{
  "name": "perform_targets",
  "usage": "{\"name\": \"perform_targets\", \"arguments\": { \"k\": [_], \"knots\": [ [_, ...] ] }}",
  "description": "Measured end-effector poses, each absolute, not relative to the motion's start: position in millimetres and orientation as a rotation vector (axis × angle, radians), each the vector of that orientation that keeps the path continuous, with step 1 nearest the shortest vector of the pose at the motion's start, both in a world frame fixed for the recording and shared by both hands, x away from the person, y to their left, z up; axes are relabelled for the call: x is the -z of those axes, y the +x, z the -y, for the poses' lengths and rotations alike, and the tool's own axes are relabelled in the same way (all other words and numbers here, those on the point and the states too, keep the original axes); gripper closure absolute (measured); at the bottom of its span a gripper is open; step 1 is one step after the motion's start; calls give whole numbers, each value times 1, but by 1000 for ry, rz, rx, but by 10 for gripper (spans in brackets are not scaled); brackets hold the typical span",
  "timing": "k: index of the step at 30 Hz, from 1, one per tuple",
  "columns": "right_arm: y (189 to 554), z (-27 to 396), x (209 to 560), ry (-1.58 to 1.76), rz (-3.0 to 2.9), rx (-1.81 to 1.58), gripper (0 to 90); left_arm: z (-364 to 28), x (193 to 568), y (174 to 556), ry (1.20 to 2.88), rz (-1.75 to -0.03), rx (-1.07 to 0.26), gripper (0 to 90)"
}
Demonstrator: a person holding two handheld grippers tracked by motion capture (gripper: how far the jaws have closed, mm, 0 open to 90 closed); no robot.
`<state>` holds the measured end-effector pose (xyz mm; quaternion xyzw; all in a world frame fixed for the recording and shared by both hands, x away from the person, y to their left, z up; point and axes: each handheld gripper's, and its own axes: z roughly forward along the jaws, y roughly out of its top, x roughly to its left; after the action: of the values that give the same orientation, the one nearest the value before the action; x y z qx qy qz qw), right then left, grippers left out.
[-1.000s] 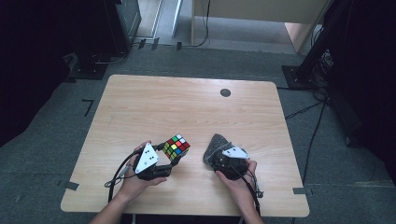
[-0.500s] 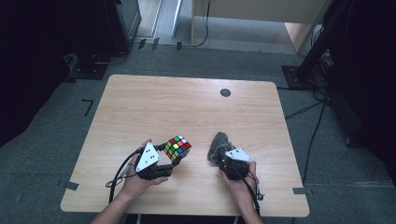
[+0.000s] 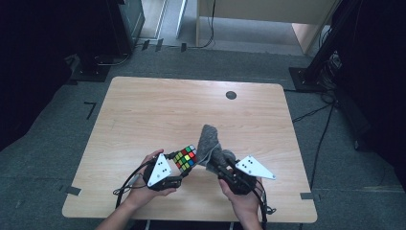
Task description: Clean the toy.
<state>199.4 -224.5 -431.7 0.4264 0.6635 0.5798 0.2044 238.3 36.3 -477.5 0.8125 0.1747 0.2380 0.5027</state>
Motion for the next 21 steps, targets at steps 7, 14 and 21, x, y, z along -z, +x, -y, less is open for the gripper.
{"name": "perform_targets", "arguments": {
  "k": [7,14,21],
  "knots": [
    [202,203,441,1139,-2009,-1609,669,-29,473,225,1969,-357,-605,342],
    [212,222,451,1275,-1982,-1476,676,-29,473,227,1963,-361,-600,343],
    [195,206,432,1116,-1967,-1592,672,-26,477,227,1985,-362,-595,343]
  ]
}}
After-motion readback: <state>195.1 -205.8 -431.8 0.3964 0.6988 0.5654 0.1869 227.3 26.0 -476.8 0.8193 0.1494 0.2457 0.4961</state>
